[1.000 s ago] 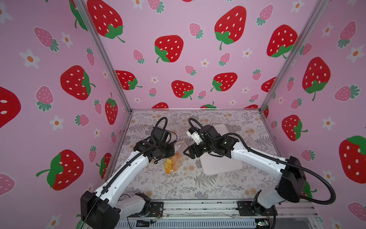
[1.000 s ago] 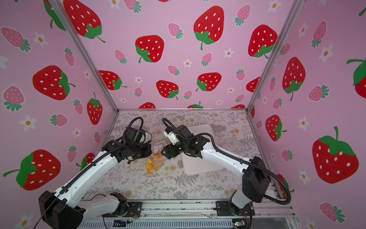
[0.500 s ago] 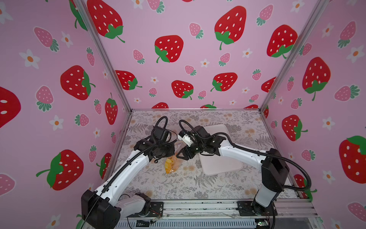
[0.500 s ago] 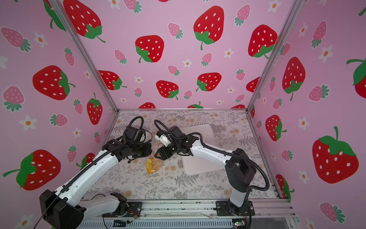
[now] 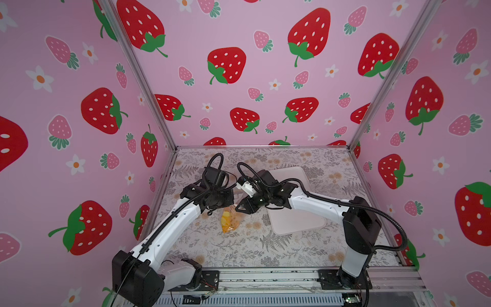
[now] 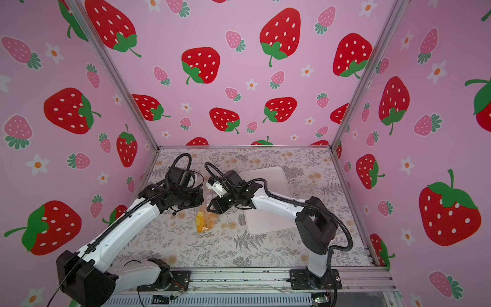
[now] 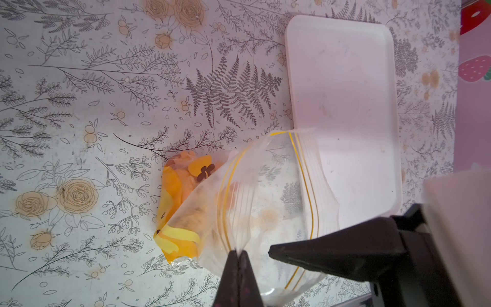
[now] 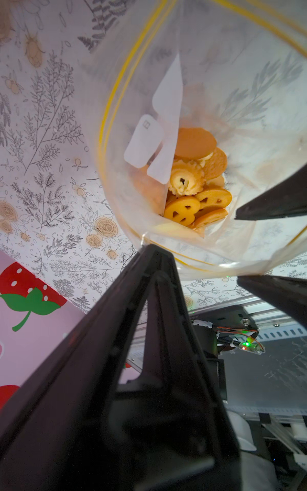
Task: Pour cookies out of the ziploc bag
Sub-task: Adjust the ziploc bag at the center of the board.
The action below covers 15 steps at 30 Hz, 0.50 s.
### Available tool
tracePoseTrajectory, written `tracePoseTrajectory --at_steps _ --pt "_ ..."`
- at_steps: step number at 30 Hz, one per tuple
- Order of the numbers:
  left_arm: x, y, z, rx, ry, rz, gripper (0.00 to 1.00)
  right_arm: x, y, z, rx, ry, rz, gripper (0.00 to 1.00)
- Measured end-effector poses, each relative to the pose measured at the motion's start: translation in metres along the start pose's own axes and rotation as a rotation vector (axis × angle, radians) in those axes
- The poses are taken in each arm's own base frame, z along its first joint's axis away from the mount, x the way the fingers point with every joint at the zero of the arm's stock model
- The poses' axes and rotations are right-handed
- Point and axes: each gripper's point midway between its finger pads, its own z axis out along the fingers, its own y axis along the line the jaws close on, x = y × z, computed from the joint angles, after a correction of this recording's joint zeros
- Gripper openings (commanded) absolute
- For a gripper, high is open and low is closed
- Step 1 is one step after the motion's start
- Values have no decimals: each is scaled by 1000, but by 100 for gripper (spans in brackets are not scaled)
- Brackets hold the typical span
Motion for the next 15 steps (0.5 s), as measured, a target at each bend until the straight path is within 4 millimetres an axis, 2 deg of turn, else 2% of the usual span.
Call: tracePoseTrajectory --at_steps 5,7,11,12,15 --pt "-1 0 2 4 2 -5 0 -1 0 0 -1 -2 6 18" --pt "-1 -1 2 8 2 -5 4 -1 0 0 0 -1 9 15" --pt "-4 -2 -3 21 -19 -8 37 -1 -1 0 5 -2 13 11" --pt "-4 -3 -6 27 -33 -8 49 -1 -1 0 8 -2 15 9" --pt "1 0 -20 42 -72 -20 76 -1 -3 -1 15 -4 26 6"
